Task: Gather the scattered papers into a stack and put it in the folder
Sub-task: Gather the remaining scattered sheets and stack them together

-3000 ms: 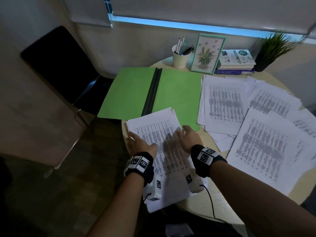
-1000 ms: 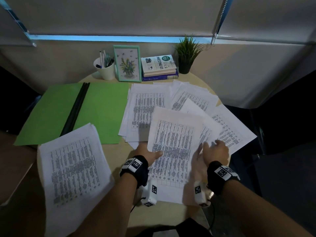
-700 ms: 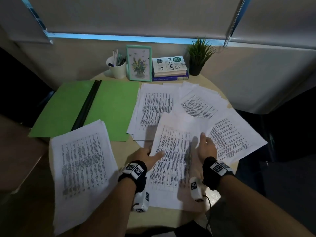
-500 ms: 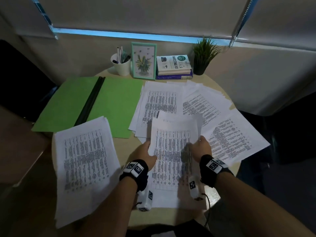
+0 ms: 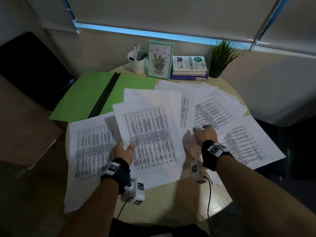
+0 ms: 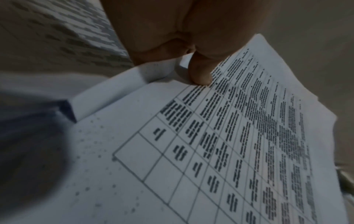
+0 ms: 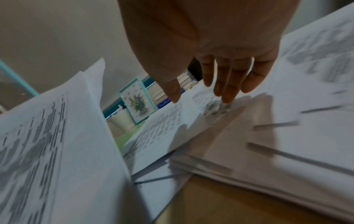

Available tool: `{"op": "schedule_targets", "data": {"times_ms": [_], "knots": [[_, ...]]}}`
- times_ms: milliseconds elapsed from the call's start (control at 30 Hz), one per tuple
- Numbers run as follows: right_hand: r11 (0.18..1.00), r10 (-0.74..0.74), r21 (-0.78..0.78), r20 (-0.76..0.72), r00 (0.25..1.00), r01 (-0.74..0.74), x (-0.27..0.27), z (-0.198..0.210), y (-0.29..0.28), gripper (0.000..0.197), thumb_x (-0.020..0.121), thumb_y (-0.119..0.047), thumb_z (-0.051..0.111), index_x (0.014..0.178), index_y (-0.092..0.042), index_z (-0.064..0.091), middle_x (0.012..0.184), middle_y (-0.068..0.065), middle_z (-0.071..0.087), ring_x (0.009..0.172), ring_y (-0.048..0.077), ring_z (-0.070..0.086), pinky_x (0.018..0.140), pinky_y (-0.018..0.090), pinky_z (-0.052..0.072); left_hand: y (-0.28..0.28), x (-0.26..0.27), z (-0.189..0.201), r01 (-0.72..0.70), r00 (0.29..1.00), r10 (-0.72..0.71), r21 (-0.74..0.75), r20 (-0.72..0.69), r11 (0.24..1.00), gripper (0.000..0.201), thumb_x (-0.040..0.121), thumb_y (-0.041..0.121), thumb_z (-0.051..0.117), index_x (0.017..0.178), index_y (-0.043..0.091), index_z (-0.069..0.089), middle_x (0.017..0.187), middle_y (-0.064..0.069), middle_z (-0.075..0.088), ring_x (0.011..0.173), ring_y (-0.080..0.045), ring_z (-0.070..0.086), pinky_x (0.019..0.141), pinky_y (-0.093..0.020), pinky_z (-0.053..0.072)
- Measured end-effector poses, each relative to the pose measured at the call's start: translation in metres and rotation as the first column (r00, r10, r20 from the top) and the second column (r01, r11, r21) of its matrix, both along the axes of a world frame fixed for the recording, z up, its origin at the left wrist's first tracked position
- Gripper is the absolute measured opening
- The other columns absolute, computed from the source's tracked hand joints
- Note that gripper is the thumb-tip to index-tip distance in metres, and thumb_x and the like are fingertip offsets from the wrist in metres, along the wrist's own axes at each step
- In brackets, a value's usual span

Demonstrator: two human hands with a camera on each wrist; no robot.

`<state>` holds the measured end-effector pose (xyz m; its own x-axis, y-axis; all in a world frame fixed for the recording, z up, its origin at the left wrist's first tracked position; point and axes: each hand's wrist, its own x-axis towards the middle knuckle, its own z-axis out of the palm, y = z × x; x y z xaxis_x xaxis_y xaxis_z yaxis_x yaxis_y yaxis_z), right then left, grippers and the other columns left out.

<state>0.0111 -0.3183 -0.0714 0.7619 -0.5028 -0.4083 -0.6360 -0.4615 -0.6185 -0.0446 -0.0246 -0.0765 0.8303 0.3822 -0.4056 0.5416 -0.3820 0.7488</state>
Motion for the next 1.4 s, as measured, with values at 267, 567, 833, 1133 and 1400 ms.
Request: {"op": "schedule_targets", "data": {"times_ms": [267, 567, 833, 1133, 1400], "knots": [[0.984, 0.129, -0.099, -0.157, 0.979, -0.146, 0.031, -0.001, 0.06, 0.107, 0.078, -0.04, 0.073, 0.151, -0.009, 0.001, 0.154, 0.021, 0.019, 0.127, 0.045, 0.045, 0.103, 0.052, 0.042, 0.021, 0.002, 0.009, -0.126, 0.99, 0.131, -0.09, 0.059, 0.988, 0.019, 0.097, 0.017, 0.054, 0.107, 0.002, 0.061, 0.099, -0.011, 0.061, 0.093, -0.026, 0.057, 0.076, -0.027, 0.038], [0.998, 0.005, 0.056, -0.028, 1.0, -0.003, 0.036, -0.014, 0.033, 0.026, 0.089, -0.016, 0.056, 0.113, -0.008, 0.061, 0.111, 0.016, 0.067, 0.095, 0.033, 0.064, 0.072, 0.032, 0.048, 0.025, -0.011, -0.007, -0.116, 0.982, 0.106, -0.057, -0.158, 0.992, 0.027, 0.095, 0.017, 0.058, 0.112, -0.003, 0.062, 0.097, -0.01, 0.059, 0.093, -0.028, 0.057, 0.075, -0.027, 0.038], [0.99, -0.11, -0.085, 0.07, 0.991, 0.116, 0.021, -0.004, -0.029, 0.027, 0.091, -0.015, 0.054, 0.115, -0.012, 0.066, 0.105, 0.017, 0.069, 0.079, 0.028, 0.055, 0.069, 0.027, 0.042, 0.012, 0.0, -0.035, -0.063, 0.929, 0.026, -0.087, -0.368, 0.994, 0.063, 0.091, 0.033, 0.063, 0.144, 0.007, 0.04, 0.146, -0.012, 0.044, 0.129, -0.034, 0.045, 0.109, -0.042, 0.037], [0.924, -0.368, 0.033, 0.354, 0.86, 0.382, 0.007, 0.022, -0.079, 0.019, 0.092, -0.014, 0.052, 0.101, -0.014, 0.069, 0.094, 0.009, 0.069, 0.081, 0.027, 0.06, 0.07, 0.024, 0.039, -0.014, 0.009, -0.032, 0.001, 0.947, -0.022, -0.065, -0.321, 0.998, 0.066, 0.089, 0.041, 0.063, 0.142, 0.006, 0.044, 0.144, -0.011, 0.047, 0.126, -0.032, 0.048, 0.107, -0.039, 0.039], [0.891, -0.445, 0.159, 0.495, 0.746, 0.426, 0.009, 0.048, -0.087, 0.019, 0.096, -0.02, 0.055, 0.111, -0.011, 0.064, 0.106, 0.006, 0.067, 0.09, 0.019, 0.059, 0.082, 0.026, 0.044, -0.019, 0.007, -0.024, 0.032, 0.951, -0.034, -0.012, -0.309, 0.999, 0.071, 0.094, 0.048, 0.051, 0.146, 0.002, 0.036, 0.152, -0.015, 0.034, 0.137, -0.033, 0.036, 0.11, -0.04, 0.031]]}}
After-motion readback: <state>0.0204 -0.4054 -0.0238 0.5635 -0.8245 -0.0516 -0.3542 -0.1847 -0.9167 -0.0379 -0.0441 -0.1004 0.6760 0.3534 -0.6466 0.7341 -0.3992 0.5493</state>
